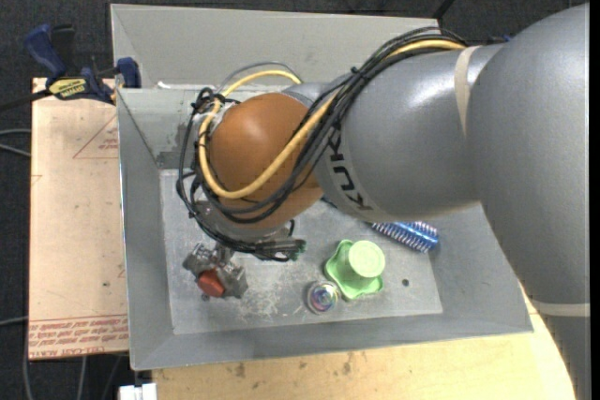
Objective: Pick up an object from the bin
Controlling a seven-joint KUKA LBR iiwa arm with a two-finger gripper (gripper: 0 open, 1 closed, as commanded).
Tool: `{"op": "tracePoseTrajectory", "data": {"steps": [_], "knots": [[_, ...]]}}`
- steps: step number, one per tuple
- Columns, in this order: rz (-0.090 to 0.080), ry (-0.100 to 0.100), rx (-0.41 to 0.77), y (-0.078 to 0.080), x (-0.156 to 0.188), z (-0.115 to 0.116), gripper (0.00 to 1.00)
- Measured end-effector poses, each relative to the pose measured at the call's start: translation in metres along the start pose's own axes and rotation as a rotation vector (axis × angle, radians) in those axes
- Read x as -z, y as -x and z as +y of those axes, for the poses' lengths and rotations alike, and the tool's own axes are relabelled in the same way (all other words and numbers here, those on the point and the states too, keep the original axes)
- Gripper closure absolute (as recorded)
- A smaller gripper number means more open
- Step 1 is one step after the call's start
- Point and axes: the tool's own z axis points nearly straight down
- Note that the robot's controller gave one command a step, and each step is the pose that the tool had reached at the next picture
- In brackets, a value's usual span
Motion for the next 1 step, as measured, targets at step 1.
{"op": "tracePoseTrajectory", "data": {"steps": [1], "knots": [[-0.004, -0.003, -0.028, 0.0053, 0.1299, -0.011, 1.0]]}}
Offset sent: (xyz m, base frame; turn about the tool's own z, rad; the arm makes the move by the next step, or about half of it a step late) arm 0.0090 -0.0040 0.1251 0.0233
